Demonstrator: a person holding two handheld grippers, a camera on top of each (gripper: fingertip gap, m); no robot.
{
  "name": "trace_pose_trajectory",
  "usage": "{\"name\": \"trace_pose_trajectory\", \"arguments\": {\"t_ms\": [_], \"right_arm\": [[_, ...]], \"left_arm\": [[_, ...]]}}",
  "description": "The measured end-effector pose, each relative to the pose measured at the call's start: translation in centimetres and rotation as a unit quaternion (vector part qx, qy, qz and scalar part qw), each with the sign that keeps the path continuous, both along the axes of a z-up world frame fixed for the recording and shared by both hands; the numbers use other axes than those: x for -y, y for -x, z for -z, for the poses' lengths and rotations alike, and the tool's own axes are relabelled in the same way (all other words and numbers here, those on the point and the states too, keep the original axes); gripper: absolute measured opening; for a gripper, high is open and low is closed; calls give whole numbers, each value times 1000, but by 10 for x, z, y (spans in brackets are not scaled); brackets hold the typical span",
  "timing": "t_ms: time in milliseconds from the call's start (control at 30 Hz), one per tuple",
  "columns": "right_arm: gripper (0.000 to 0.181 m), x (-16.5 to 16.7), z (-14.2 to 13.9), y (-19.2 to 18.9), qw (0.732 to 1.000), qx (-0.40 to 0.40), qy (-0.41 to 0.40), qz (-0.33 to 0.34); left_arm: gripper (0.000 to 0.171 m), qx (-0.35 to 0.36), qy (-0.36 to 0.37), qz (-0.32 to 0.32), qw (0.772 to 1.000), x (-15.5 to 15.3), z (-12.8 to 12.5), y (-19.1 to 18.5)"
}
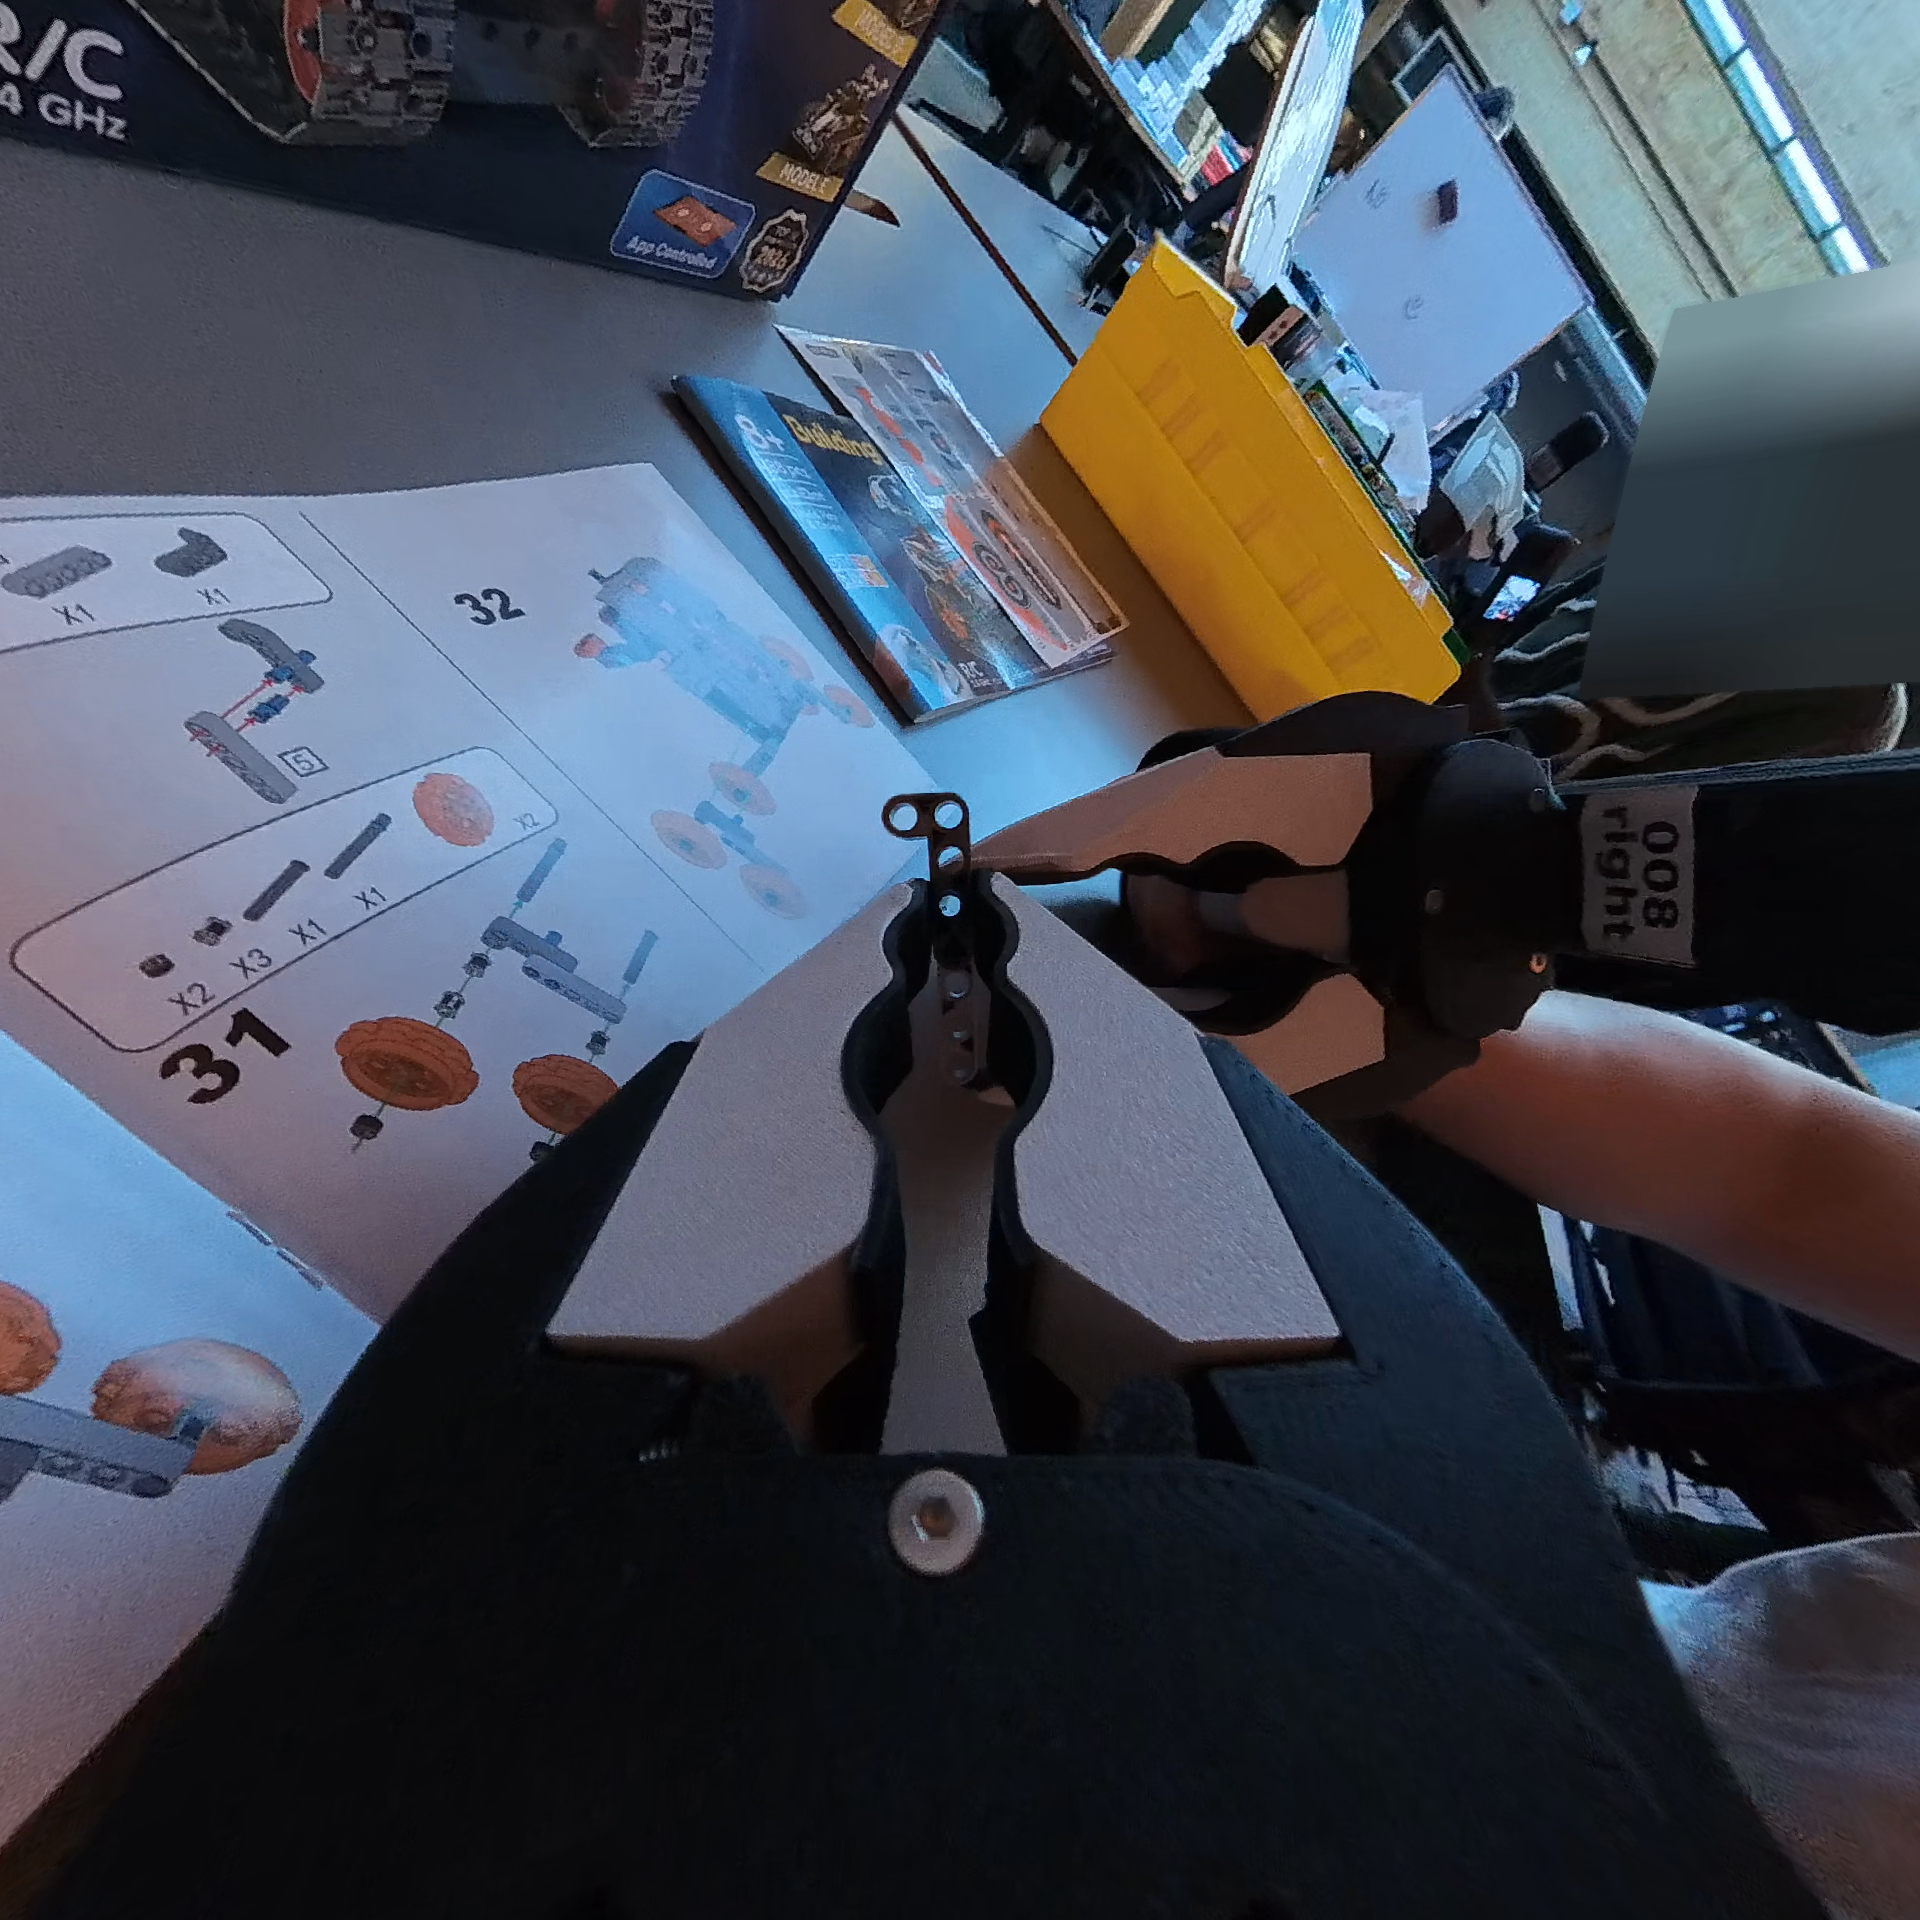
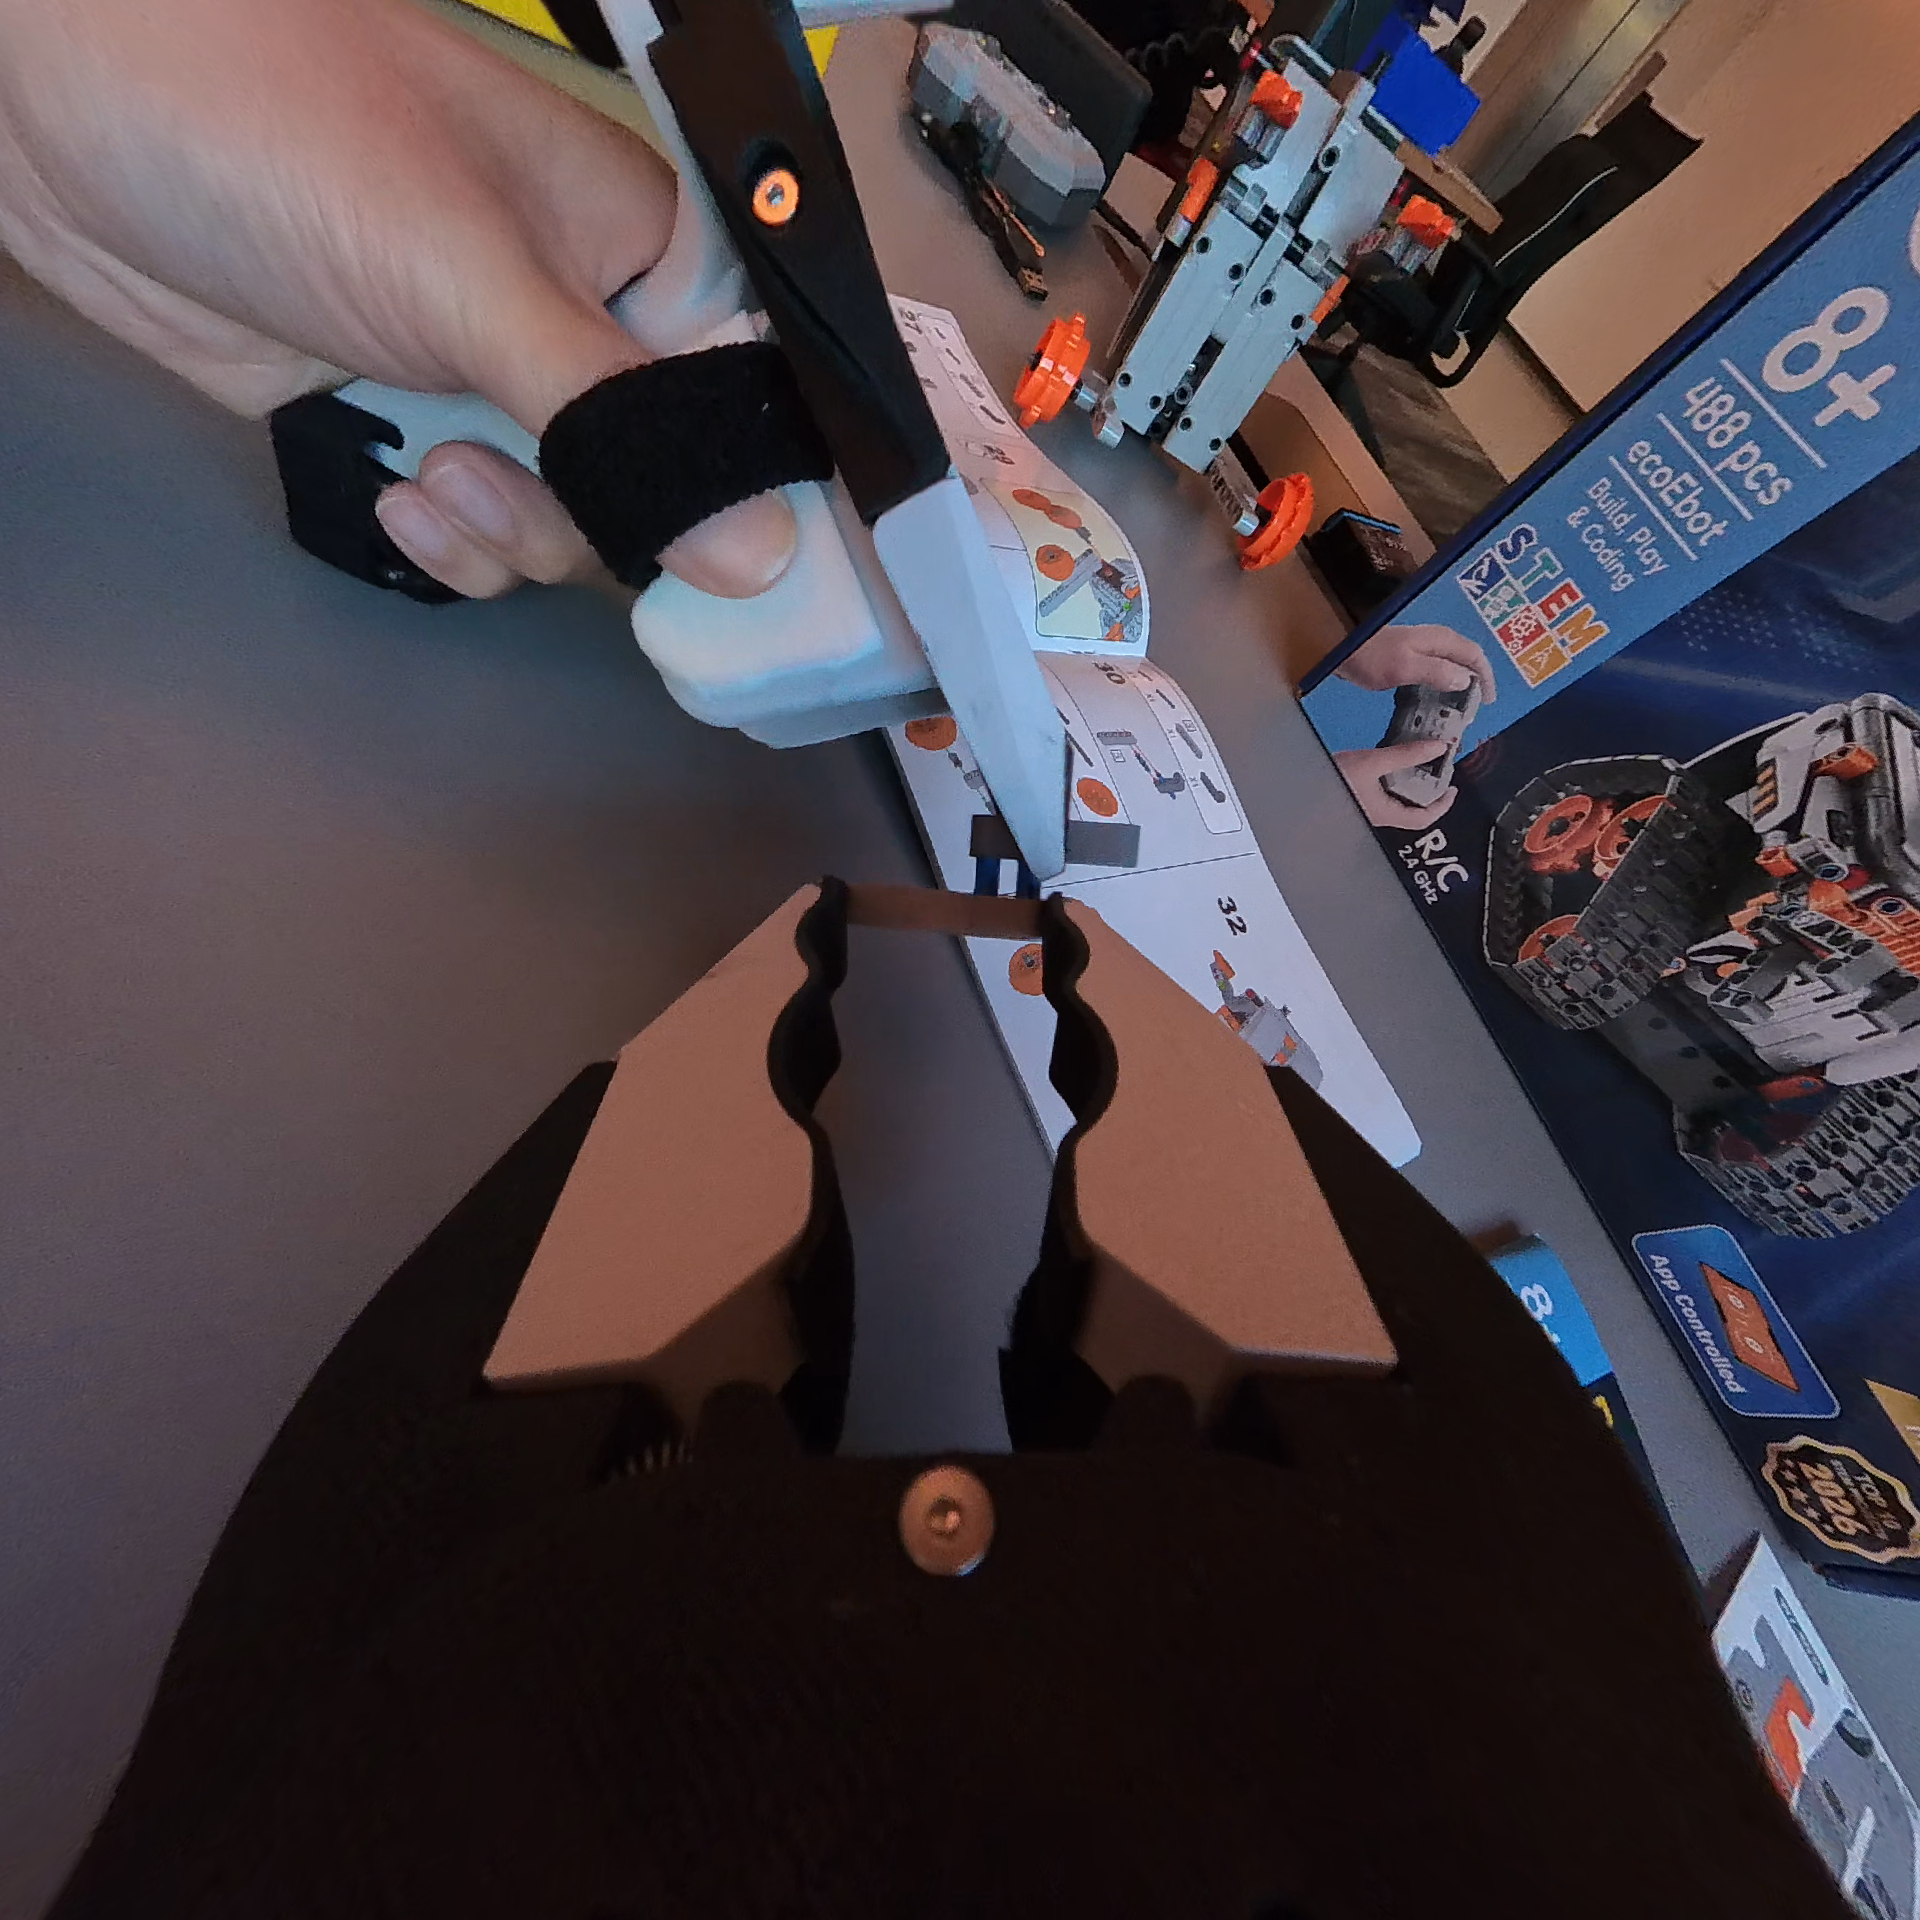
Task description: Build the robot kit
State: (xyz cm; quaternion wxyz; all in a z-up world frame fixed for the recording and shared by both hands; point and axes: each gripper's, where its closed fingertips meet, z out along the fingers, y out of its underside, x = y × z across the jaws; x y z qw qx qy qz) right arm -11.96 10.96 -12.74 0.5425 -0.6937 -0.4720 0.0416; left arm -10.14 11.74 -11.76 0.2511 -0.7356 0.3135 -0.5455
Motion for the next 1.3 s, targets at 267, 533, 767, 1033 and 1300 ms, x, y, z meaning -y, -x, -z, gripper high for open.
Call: {"name": "trace_pose_trajectory", "arguments": {"t_ms": [267,533,767,1033,1300], "right_arm": [[35,-1,-5,-1,1000,-27,8,6],[35,-3,-6,-1,1000,-24,0,10],[35,-3,-3,1,1000,-6,-10,6],[7,-8,-6,-7,1000,-12,-22,18],[8,-6,-14,-5,996,-81,30,-21]], "left_arm": [[5,23,15,-11,1000,-2,-4,-2],[5,32,26,-17,999,-3,-6,-2],[5,11,23,1,1000,-1,-1,-1],[8,-12,20,21,1000,3,5,-1],[4,16,42,44,998,5,-1,1]]}}
